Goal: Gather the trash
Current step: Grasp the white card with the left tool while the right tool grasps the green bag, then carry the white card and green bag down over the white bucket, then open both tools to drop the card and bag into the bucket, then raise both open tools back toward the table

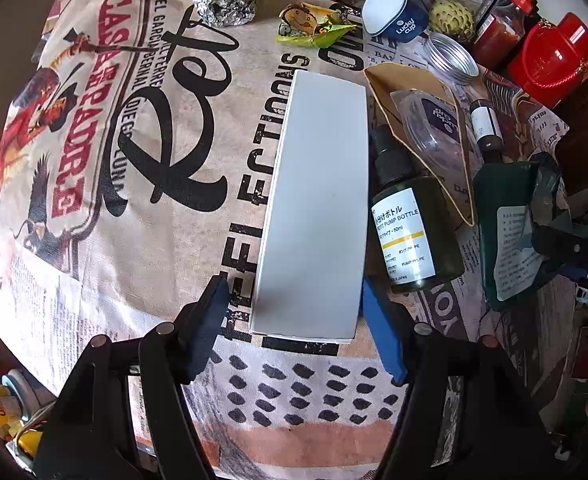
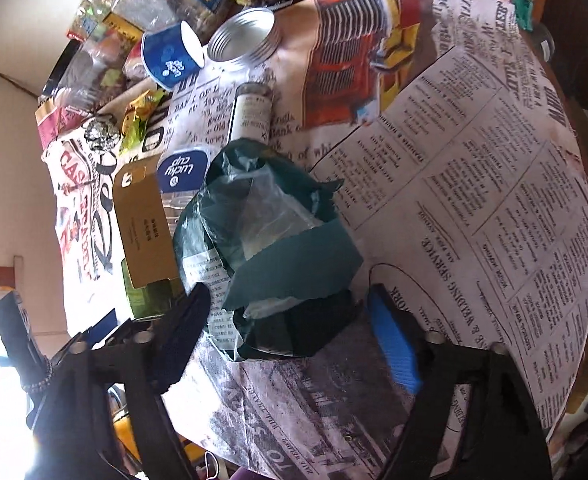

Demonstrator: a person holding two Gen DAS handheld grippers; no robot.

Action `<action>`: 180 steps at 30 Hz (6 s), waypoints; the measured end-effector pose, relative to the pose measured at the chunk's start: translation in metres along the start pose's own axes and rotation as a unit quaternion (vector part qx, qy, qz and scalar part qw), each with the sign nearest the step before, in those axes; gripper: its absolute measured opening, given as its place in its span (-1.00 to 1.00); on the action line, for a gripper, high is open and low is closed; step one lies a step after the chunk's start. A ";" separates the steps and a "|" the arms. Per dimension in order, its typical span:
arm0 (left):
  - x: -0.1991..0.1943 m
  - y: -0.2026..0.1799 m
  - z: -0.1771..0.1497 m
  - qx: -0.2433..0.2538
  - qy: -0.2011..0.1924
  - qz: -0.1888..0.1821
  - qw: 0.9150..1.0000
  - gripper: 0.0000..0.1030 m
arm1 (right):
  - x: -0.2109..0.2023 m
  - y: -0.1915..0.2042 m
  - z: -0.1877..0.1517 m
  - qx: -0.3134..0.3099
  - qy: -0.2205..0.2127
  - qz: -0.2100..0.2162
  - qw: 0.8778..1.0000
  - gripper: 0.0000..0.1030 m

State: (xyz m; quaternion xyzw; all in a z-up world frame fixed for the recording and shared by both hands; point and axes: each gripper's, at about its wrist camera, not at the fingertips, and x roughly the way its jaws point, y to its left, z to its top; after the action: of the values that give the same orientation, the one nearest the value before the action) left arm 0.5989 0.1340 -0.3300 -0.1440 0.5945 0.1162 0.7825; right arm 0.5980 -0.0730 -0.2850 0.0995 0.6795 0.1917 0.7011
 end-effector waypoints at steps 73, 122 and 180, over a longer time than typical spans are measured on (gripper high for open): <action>-0.229 -0.003 -0.328 0.066 -0.140 -0.091 0.984 -0.02 | -0.112 0.029 -0.335 -0.087 -0.188 -0.059 0.976 -0.44; 0.335 0.053 -0.396 0.047 0.124 -0.101 0.986 -0.02 | 0.388 -0.147 -0.329 0.004 0.075 -0.095 0.993 0.12; -0.351 0.061 -0.269 0.123 -0.277 -0.108 0.947 0.99 | -0.235 0.167 -0.360 -0.110 -0.407 -0.098 0.902 0.74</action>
State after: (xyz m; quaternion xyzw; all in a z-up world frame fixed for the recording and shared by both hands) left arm 0.2426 0.0897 -0.0644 -0.0720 0.3451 -0.0076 0.9358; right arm 0.2179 -0.0604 -0.0240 0.0246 0.3159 0.1384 0.9383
